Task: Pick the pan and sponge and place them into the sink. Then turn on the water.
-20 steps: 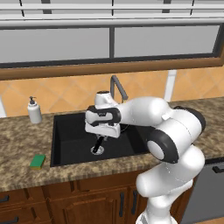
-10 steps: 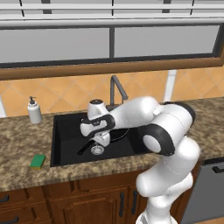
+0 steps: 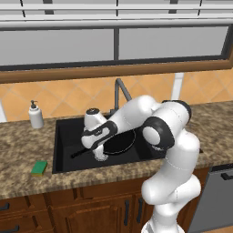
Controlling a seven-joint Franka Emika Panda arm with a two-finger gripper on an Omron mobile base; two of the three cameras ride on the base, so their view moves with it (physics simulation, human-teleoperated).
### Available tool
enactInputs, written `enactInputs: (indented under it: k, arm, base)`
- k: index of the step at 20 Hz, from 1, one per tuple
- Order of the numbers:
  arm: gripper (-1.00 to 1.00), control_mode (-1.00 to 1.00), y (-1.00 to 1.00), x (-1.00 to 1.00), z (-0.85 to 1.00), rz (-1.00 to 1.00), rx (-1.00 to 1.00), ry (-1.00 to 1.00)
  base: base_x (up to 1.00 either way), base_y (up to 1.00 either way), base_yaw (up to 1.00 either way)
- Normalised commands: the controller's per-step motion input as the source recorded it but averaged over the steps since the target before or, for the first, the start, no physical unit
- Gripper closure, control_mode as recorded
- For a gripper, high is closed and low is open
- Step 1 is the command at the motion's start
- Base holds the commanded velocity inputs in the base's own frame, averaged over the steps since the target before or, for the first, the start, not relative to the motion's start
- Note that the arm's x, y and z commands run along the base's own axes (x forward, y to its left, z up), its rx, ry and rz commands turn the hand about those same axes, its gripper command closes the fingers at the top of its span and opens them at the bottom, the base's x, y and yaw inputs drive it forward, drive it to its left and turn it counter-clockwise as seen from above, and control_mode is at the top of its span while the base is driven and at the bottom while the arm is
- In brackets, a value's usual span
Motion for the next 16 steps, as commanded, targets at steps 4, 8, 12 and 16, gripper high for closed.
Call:
enactInputs:
  k: [4,8,12,16]
  arm:
    - [1.0,-1.0,0.05,0.31,-0.17,-0.34,0.01,0.0]
    - [1.0,-1.0,0.01,0.3,-0.22,-0.33,0.03,0.0]
    - [1.0,-1.0,0.0,0.17,-0.2,-0.27,0.0,0.0]
    - [1.0,-1.0,0.13,0.01,-0.26,-0.2,0.0,-0.02]
  base:
    - [0.0,0.0,0.0]
    - [0.0,0.0,0.0]
    - [0.0,0.0,0.0]
    - [0.0,0.0,0.0]
